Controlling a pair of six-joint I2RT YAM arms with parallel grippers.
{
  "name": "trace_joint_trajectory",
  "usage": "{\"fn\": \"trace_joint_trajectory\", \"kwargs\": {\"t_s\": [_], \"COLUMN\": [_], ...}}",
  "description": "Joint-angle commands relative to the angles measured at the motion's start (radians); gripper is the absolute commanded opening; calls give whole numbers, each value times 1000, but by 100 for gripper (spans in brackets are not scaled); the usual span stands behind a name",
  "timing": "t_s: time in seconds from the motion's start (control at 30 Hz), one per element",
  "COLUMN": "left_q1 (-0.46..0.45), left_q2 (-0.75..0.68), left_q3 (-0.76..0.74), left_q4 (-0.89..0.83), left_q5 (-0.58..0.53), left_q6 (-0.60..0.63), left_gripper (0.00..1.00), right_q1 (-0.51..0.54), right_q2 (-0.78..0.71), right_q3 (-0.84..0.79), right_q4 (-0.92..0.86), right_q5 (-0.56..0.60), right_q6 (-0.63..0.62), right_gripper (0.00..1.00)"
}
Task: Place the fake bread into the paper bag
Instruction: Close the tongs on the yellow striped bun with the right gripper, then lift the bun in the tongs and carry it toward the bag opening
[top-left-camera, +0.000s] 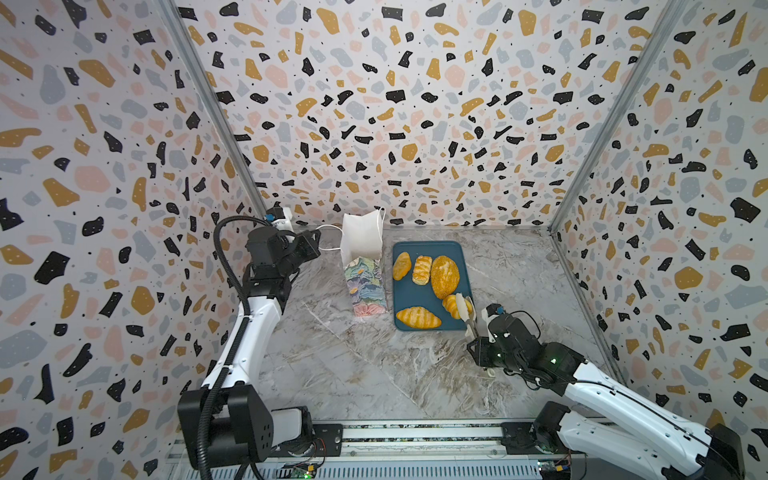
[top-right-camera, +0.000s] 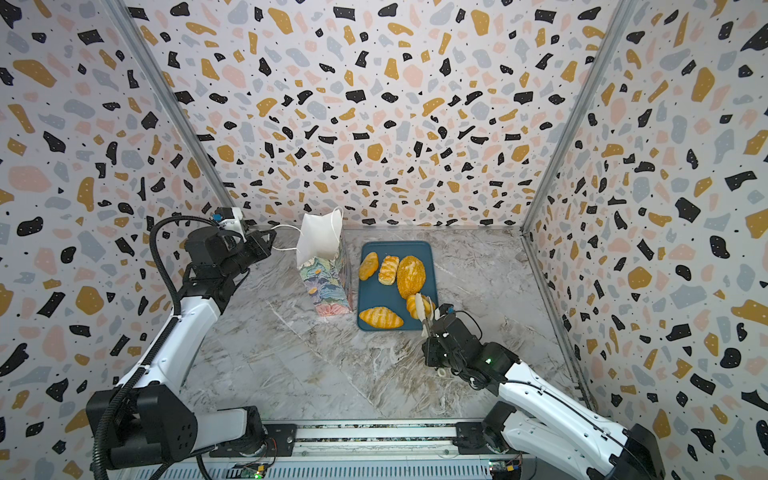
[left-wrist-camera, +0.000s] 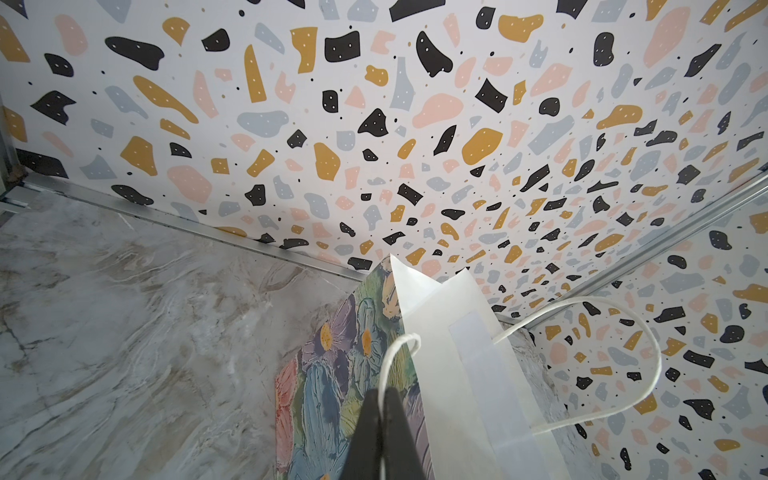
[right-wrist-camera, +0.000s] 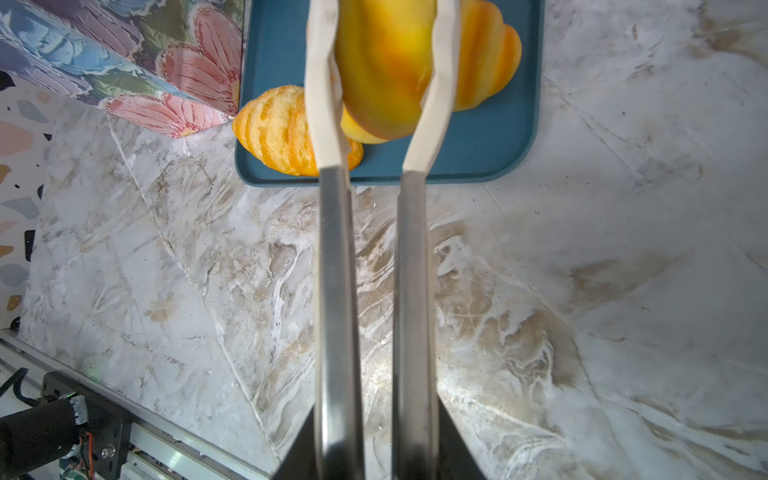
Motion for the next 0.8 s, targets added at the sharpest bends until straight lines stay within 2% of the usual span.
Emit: {"fn": "trace_joint_trajectory", "kwargs": {"t_s": [0.0,0.3,0.77], "left_q1": [-5,-5,-5], "left_q2": [-23,-24,-23], "left_q3": [-8,-7,-7], "left_q4": [48,48,50], "left_q5": [13,16,16], "left_q6": [-2,-4,-7], "left_gripper": [0,0,0], "right_q1": [6,8,7], "right_q2": [-16,17,149], "right_q3": [67,139,316], "right_q4": [-6,-14,24], "right_q5": [32,61,94], "right_q6": [-10,-49,-163], "right_gripper": [29,29,29]}}
